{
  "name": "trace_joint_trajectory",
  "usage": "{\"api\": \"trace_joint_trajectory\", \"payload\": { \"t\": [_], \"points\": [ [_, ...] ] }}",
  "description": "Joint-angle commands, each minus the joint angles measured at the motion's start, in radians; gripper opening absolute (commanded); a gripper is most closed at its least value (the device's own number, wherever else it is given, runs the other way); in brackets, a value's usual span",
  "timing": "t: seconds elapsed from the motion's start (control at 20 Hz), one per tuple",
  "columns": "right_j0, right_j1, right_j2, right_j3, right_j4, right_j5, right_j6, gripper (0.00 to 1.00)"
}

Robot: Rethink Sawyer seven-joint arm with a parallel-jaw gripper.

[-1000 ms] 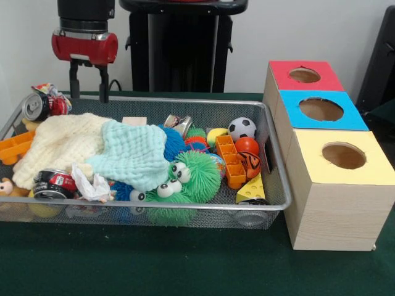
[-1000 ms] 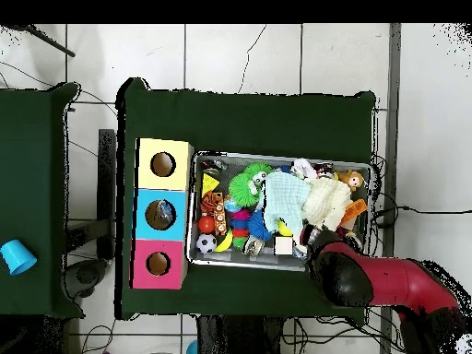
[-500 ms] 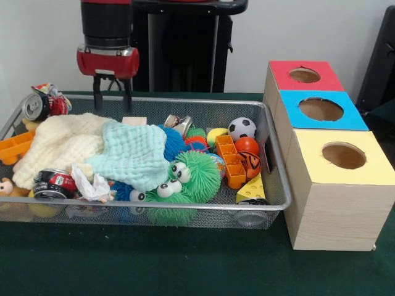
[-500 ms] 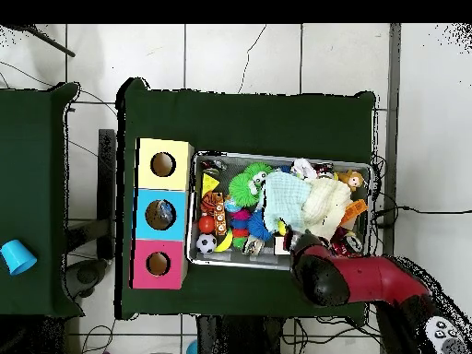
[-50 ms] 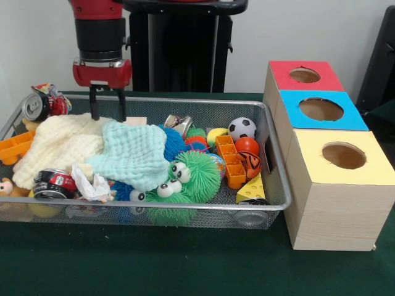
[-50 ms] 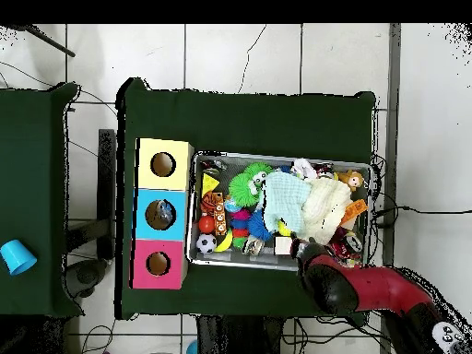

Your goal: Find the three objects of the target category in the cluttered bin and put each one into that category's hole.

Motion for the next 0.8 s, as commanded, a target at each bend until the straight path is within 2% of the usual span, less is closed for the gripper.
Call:
{"api": "trace_joint_trajectory", "payload": {
  "t": [0.05, 0.2, 0.35, 0.55, 0.8],
  "points": [
    [-0.116, 0.023, 0.132, -0.006, -0.038, 0.085, -0.155, 1.0],
    [-0.153, 0.019, 0.172, -0.003, -0.031, 0.118, -0.184, 1.0],
    [-0.146, 0.017, 0.17, -0.006, -0.041, 0.123, -0.174, 1.0],
    [-0.061, 0.051, 0.063, -0.053, -0.13, 0.029, -0.092, 1.0],
    [-0.006, 0.072, 0.001, -0.078, -0.162, -0.009, -0.029, 1.0]
  ]
}}
